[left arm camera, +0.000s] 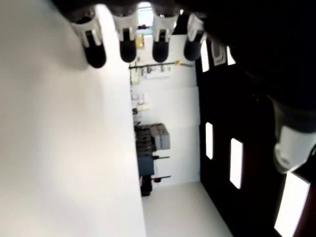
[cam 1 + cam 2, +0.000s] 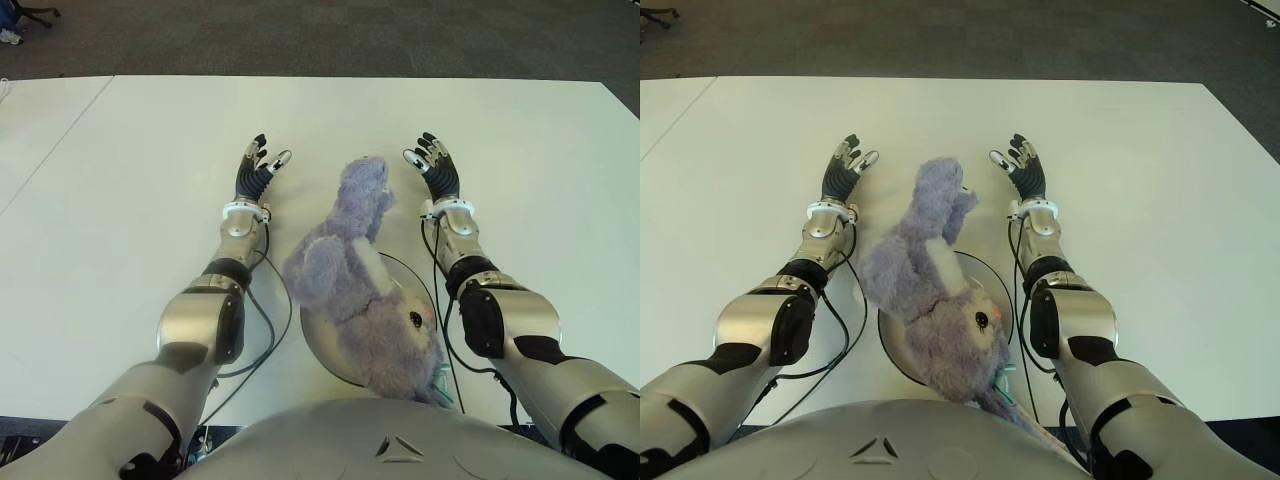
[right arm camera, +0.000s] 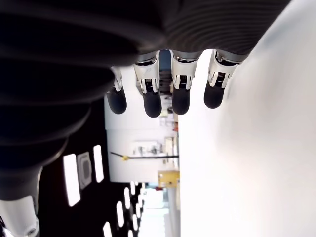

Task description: Put the doll into the plate.

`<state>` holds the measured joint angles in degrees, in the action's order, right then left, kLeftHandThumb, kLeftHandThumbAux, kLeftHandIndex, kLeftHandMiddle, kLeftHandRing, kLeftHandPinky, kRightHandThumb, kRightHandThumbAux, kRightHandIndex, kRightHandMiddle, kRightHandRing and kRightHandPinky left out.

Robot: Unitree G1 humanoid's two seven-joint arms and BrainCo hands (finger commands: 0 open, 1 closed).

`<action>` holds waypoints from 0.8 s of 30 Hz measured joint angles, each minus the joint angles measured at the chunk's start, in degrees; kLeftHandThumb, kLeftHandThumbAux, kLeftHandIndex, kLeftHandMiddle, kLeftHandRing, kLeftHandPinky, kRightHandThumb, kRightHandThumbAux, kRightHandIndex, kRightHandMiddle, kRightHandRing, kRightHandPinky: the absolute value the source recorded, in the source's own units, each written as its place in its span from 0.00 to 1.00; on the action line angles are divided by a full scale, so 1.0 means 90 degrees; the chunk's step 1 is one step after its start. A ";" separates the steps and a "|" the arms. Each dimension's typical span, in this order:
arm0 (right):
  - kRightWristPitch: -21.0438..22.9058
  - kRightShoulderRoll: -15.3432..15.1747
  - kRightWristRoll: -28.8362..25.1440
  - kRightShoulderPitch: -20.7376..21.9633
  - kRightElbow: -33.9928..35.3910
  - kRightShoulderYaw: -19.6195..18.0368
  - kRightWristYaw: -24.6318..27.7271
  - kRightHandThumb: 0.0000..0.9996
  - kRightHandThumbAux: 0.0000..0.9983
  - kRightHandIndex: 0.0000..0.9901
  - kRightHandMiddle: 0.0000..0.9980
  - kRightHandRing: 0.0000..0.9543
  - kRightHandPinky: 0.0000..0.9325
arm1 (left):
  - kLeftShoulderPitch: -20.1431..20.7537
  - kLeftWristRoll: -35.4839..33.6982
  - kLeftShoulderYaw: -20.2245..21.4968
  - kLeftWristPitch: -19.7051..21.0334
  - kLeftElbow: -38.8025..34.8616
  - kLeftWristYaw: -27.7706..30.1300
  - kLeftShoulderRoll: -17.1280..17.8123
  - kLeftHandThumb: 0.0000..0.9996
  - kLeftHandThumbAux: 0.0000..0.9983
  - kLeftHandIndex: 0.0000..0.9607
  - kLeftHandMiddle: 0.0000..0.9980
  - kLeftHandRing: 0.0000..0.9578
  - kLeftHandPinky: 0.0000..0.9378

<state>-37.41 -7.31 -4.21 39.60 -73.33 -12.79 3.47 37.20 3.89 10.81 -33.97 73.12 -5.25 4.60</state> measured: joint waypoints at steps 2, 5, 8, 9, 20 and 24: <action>-0.0222 0.0047 0.0022 -0.0079 0.0058 -0.0005 -0.0032 0.00 0.62 0.12 0.12 0.10 0.09 | -0.0051 -0.0009 0.0011 -0.0150 -0.0001 -0.0052 -0.0030 0.00 0.50 0.00 0.00 0.00 0.00; -0.0384 0.0095 0.0099 -0.0159 0.0099 0.0008 -0.0083 0.00 0.60 0.14 0.12 0.10 0.07 | -0.0129 -0.0016 0.0012 -0.0393 -0.0018 -0.0134 -0.0115 0.00 0.52 0.00 0.00 0.00 0.00; -0.0632 0.0131 0.0117 -0.0308 0.0181 0.0001 -0.0092 0.00 0.56 0.14 0.11 0.09 0.07 | -0.0215 -0.0030 0.0013 -0.0611 -0.0102 -0.0289 -0.0195 0.00 0.55 0.00 0.00 0.00 0.00; -0.0677 0.0145 0.0115 -0.0336 0.0209 -0.0005 -0.0079 0.00 0.56 0.14 0.11 0.08 0.07 | -0.0244 -0.0046 0.0014 -0.0680 -0.0127 -0.0335 -0.0217 0.00 0.55 0.00 0.00 0.00 0.00; -0.0753 0.0156 0.0062 -0.0426 0.0345 -0.0195 0.0215 0.00 0.52 0.16 0.12 0.10 0.11 | -0.0358 -0.0233 0.0160 -0.1154 -0.0334 -0.0477 -0.0405 0.00 0.58 0.00 0.00 0.00 0.01; -0.0670 0.0161 0.0059 -0.0426 0.0344 -0.0244 0.0317 0.00 0.50 0.16 0.12 0.10 0.11 | -0.0361 -0.0409 0.0350 -0.1156 -0.0370 -0.0191 -0.0412 0.00 0.60 0.00 0.00 0.00 0.00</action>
<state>-43.44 -5.86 -3.68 35.77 -70.23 -14.98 6.33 33.96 0.21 13.96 -44.37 69.79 -6.97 0.89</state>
